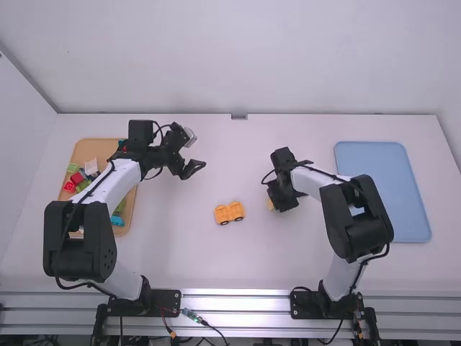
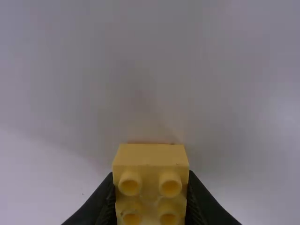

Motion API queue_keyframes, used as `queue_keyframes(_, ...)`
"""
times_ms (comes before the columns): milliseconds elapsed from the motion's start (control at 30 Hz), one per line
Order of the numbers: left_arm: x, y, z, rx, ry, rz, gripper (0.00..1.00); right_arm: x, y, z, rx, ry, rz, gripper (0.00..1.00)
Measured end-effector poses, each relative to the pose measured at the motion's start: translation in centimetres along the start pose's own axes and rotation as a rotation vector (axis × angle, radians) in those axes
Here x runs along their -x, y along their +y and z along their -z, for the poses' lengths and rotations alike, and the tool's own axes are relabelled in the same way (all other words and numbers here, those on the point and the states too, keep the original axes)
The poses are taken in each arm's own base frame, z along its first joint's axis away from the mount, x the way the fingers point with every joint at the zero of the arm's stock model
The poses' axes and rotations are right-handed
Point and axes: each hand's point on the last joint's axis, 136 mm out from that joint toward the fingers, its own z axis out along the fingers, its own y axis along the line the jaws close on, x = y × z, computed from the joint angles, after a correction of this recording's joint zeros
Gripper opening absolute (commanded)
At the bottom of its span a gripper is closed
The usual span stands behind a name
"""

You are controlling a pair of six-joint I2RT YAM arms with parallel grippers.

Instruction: Assemble lego blocks to make yellow taxi

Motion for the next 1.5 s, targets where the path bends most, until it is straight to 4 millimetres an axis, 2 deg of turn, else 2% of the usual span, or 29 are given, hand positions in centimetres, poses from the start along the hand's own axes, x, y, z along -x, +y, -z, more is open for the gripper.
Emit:
queue_keyframes(400, 0.0, 0.0, 0.0, 0.0, 0.0, 0.0, 0.99, -0.9, -0.1, -0.1, -0.007, -0.022, -0.118, 0.0)
queue_keyframes(633, 0.0, 0.0, 0.0, 0.0, 0.0, -0.001, 0.99, -0.8, -0.1, -0.1, -0.008, -0.015, -0.023, 0.0)
queue_keyframes(733, 0.0, 0.0, 0.0, 0.002, -0.002, -0.002, 0.99, -0.9, 0.4, -0.1, 0.012, -0.006, 0.09, 0.0)
queue_keyframes(967, 0.1, 0.0, 0.0, 0.002, -0.002, -0.002, 0.99, -1.9, 3.3, 0.1, 0.144, 0.019, 0.544, 0.0)
queue_keyframes(1100, 0.0, 0.0, 0.0, 0.001, -0.002, -0.002, 0.99, -2.2, 3.8, 0.2, 0.172, 0.003, 0.834, 0.0)
queue_keyframes(1133, 0.0, 0.0, 0.0, 0.002, -0.001, -0.002, 0.99, -2.3, 3.8, 0.2, 0.173, -0.002, 0.918, 0.03)
queue_keyframes(1167, 0.1, 0.0, 0.0, 0.001, -0.002, -0.002, 0.99, -2.3, 3.7, 0.2, 0.172, -0.004, 0.966, 0.18)
queue_keyframes(1233, 0.0, 0.0, 0.0, 0.001, -0.002, -0.002, 0.99, -2.3, 3.4, 0.2, 0.161, -0.007, 1.112, 0.27)
queue_keyframes(1300, 0.0, 0.0, 0.0, 0.001, -0.001, -0.002, 0.99, -2.3, 2.5, 0.1, 0.131, 0.002, 1.287, 0.0)
queue_keyframes(1333, 0.0, 0.0, 0.0, 0.001, -0.001, -0.002, 0.99, -2.3, 2.5, 0.1, 0.131, 0.002, 1.287, 0.0)
queue_keyframes(1433, 0.1, 0.0, 0.0, 0.002, -0.002, -0.002, 0.99, -2.3, 1.2, 0.0, 0.094, 0.024, 1.555, 0.0)
queue_keyframes(1500, 0.0, 0.0, 0.0, 0.002, -0.001, -0.002, 0.99, -2.2, 0.6, 0.0, 0.076, 0.039, 1.65, 0.0)
